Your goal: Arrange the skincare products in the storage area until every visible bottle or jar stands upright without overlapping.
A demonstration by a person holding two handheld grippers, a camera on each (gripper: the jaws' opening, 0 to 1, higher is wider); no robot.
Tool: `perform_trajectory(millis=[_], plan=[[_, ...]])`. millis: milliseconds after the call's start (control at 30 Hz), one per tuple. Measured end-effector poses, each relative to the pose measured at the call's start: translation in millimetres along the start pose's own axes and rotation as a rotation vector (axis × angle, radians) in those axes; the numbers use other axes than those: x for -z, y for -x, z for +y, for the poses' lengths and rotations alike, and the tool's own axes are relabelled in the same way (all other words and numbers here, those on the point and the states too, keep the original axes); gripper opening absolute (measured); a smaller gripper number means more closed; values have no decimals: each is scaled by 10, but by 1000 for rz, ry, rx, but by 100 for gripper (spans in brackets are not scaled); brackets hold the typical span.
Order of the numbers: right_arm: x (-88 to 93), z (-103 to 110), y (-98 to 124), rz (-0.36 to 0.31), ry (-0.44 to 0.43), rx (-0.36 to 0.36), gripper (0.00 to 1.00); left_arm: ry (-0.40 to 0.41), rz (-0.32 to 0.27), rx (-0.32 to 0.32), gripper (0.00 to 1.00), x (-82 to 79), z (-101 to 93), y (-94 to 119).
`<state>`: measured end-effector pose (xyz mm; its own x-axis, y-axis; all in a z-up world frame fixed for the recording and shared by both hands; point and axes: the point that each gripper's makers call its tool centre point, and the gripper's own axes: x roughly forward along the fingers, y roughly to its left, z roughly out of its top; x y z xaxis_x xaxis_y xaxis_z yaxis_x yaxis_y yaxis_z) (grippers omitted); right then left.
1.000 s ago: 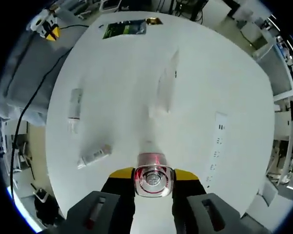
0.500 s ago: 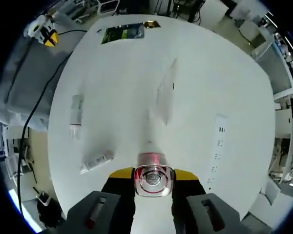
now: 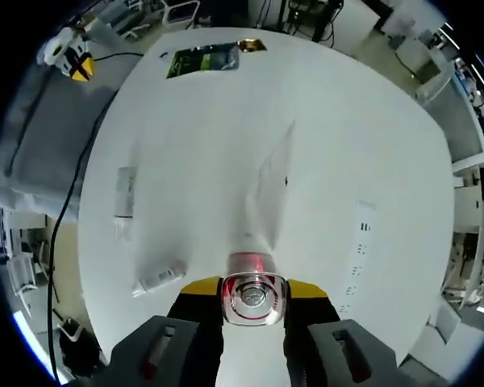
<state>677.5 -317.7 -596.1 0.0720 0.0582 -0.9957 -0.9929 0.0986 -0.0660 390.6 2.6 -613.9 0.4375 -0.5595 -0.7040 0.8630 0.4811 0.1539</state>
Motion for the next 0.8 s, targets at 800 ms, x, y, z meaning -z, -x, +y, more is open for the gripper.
perform_trajectory(millis=[800], plan=[[-153,-35,-42,-7,-19,-20,22,1,2,-12,2,4,16,7]])
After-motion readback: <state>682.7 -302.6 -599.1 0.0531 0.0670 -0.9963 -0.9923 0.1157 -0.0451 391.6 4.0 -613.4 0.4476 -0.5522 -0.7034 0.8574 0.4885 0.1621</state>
